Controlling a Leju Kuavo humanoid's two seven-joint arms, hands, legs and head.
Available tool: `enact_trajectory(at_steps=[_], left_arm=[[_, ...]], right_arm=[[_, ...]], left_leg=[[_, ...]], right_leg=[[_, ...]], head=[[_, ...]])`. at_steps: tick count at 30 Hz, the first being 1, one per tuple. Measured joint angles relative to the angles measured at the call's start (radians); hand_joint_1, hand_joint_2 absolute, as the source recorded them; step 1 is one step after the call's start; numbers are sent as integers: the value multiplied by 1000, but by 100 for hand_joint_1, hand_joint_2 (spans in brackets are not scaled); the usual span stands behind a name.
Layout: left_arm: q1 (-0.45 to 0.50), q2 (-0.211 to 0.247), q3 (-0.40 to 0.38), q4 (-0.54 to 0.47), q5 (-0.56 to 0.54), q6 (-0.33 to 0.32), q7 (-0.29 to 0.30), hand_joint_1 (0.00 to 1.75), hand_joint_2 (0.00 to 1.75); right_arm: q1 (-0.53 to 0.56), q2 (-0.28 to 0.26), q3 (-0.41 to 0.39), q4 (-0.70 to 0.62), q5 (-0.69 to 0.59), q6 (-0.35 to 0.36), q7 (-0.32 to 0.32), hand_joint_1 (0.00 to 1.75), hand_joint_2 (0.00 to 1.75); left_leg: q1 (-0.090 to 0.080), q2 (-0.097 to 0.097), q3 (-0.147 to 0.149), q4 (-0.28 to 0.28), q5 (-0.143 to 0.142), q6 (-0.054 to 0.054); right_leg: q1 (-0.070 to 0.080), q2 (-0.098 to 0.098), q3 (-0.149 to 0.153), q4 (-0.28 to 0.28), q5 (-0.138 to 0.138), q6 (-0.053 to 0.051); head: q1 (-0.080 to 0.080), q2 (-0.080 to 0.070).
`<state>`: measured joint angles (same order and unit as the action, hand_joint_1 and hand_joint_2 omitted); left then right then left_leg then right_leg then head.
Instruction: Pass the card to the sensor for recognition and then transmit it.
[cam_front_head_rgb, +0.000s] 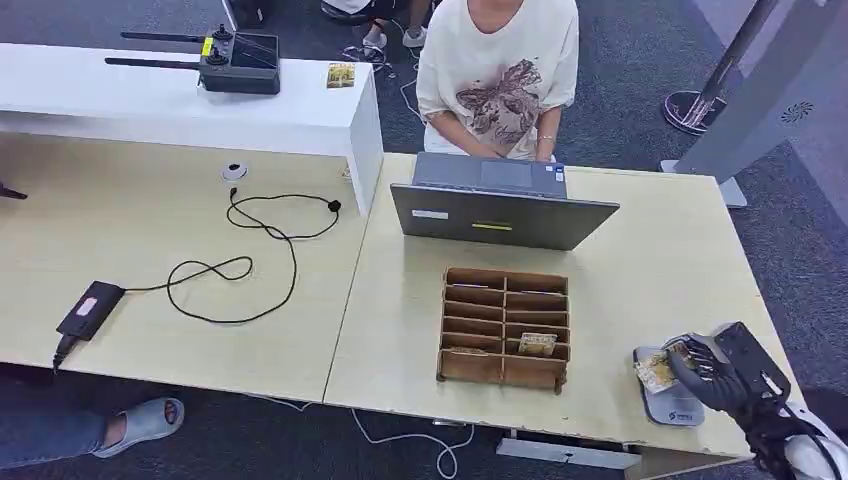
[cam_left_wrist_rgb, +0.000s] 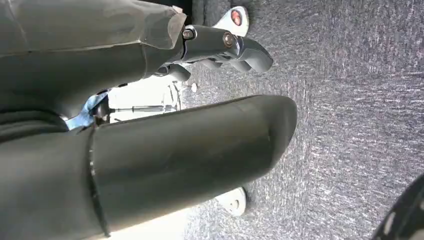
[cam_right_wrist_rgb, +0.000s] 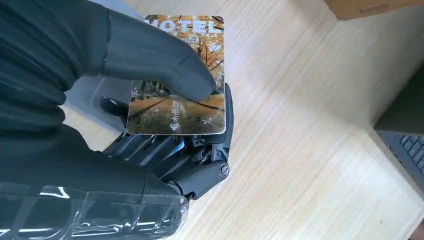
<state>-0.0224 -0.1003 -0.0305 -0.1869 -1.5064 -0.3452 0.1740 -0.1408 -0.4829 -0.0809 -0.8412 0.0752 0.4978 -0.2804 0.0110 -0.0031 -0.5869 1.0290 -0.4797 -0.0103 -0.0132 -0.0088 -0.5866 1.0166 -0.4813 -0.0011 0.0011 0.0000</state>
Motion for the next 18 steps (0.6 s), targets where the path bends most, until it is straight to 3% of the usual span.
enact_trajectory(at_steps=[18], left_arm=[[0, 0, 0, 0, -1, 0, -1, 0, 0]], right_arm=[[32, 0, -42, -10, 41, -14, 5, 175, 175]], left_leg=[[0, 0, 0, 0, 0, 0]], right_leg=[[0, 0, 0, 0, 0, 0]], head=[[0, 0]])
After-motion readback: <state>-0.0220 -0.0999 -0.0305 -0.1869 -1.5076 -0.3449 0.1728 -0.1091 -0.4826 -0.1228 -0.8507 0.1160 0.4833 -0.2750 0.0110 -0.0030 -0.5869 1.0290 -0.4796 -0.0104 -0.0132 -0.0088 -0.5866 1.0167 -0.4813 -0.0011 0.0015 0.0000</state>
